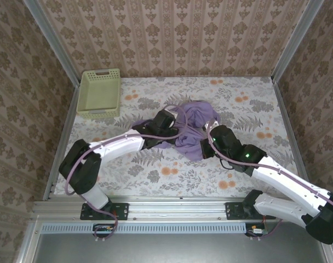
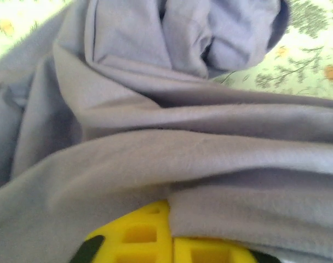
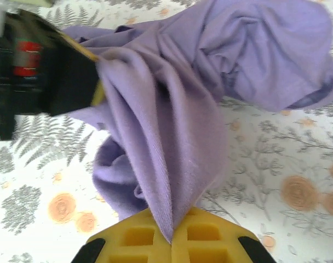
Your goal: Fold the inside-out t-shirt
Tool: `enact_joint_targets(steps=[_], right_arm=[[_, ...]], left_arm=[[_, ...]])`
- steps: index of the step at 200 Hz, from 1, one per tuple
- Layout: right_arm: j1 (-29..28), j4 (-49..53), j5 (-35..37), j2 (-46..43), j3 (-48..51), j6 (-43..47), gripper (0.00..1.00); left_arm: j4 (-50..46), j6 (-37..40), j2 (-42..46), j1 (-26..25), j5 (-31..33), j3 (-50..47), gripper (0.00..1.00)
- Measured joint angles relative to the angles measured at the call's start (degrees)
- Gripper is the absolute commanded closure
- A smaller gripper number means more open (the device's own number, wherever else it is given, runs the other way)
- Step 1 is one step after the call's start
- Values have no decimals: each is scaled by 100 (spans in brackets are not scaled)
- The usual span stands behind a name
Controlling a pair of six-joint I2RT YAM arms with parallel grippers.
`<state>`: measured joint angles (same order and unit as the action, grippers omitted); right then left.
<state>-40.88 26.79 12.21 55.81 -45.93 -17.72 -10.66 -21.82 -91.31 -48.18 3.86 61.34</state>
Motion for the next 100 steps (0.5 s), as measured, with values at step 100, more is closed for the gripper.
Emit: enact_joint_targets(steps=[100], right_arm=[[728, -133, 310, 1211, -654, 20, 100]], left_arm=[[157, 92, 1919, -20, -802, -925, 100]])
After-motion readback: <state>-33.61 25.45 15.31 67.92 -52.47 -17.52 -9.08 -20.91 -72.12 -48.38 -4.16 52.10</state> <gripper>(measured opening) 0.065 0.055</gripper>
